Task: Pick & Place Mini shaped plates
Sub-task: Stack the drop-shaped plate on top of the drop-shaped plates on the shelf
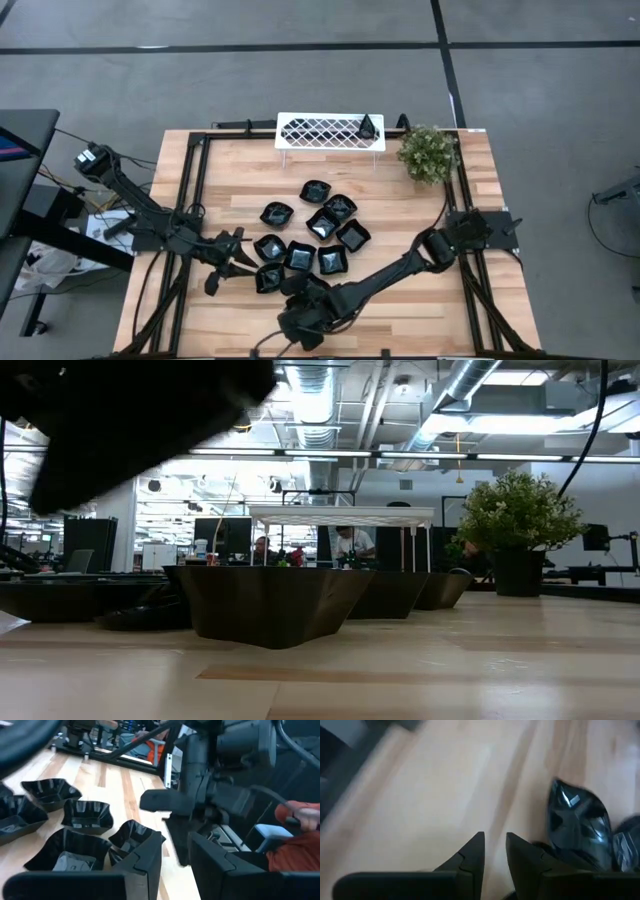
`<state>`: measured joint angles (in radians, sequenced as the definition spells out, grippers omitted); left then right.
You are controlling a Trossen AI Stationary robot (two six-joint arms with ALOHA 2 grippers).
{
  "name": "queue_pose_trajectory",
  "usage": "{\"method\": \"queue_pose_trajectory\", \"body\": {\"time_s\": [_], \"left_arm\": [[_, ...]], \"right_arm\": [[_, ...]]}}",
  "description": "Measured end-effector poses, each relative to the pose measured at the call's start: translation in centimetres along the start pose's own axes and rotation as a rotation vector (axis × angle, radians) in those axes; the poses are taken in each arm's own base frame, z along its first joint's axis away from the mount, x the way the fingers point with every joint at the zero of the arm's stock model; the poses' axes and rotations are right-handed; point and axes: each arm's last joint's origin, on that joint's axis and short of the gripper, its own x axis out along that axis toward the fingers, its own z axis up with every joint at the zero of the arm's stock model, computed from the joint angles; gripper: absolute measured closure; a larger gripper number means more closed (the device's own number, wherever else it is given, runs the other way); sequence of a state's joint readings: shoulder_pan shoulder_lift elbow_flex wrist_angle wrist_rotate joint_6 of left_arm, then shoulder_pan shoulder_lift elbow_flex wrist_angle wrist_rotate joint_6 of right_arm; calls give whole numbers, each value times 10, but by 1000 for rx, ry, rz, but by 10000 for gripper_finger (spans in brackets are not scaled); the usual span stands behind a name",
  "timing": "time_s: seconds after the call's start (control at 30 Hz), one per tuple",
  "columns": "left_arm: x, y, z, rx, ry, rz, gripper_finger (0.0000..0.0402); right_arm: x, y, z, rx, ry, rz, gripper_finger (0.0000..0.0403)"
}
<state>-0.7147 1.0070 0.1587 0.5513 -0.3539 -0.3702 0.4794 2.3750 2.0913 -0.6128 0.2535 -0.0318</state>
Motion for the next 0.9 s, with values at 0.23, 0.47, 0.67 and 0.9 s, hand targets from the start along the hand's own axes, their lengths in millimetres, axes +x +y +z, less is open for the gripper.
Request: {"method": "queue_pose_trajectory", "body": {"time_s": [0.23, 0.47, 0.67, 0.9], "left_arm": [[-1, 2, -1, -12, -21, 30, 304], [-1, 1, 0, -3, -29, 27, 304], [-1, 1, 1, -2, -34, 25, 304], [-1, 1, 1, -5, -42, 29, 304]], "right_arm": [[9, -12, 2, 22, 9, -17, 329], [11, -17, -3, 21, 56, 20, 329], [5, -18, 1, -14, 69, 18, 329], [-12, -33, 10, -18, 112, -90, 329]]}}
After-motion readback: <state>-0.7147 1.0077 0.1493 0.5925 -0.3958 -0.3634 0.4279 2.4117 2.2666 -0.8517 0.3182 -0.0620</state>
